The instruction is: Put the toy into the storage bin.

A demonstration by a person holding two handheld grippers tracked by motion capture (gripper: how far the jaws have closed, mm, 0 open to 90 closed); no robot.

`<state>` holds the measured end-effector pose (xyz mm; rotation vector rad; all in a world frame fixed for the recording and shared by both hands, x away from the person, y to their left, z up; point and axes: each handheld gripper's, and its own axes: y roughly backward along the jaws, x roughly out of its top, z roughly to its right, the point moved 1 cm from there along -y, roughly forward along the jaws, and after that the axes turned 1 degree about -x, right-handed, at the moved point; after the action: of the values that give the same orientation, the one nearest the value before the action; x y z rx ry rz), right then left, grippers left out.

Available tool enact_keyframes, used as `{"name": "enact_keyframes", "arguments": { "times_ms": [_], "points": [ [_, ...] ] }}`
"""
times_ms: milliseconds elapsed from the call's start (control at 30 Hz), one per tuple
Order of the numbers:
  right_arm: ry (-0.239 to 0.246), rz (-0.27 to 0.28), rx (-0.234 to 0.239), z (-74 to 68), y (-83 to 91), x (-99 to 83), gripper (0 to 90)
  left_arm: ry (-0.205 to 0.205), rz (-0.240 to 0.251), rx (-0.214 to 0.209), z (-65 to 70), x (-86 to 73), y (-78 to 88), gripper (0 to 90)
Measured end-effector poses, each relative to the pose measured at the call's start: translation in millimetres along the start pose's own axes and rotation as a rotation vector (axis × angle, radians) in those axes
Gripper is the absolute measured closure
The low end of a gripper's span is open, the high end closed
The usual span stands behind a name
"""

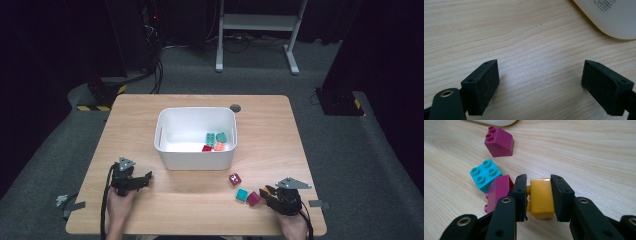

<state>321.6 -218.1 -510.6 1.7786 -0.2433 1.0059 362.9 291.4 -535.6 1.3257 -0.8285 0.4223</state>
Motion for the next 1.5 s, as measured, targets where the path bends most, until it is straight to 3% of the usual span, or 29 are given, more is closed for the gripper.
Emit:
{"name": "enact_keyframes", "arguments": {
  "times_ms": [367,667,1233,1500],
  "points": [
    [0.02,0.037,0.002,-1.1,4.3,16.4,67.6,-0.001,-0.001,0.0,-0.1,0.0,0.1,14.7],
    [0.029,0.102,0.019,1.4,13.2,39.5,67.6,-0.002,-0.001,0.001,-0.1,0.0,0.0,14.7],
    [0.08,0.184,0.112,-9.2,18.6,82.5,67.6,0.001,0.0,0.001,0.2,-0.1,0.1,14.8],
    [0.104,0.195,0.145,-13.4,17.4,105.4,67.6,0.003,0.001,0.001,0.4,-0.1,0.0,14.8]
  ]
}}
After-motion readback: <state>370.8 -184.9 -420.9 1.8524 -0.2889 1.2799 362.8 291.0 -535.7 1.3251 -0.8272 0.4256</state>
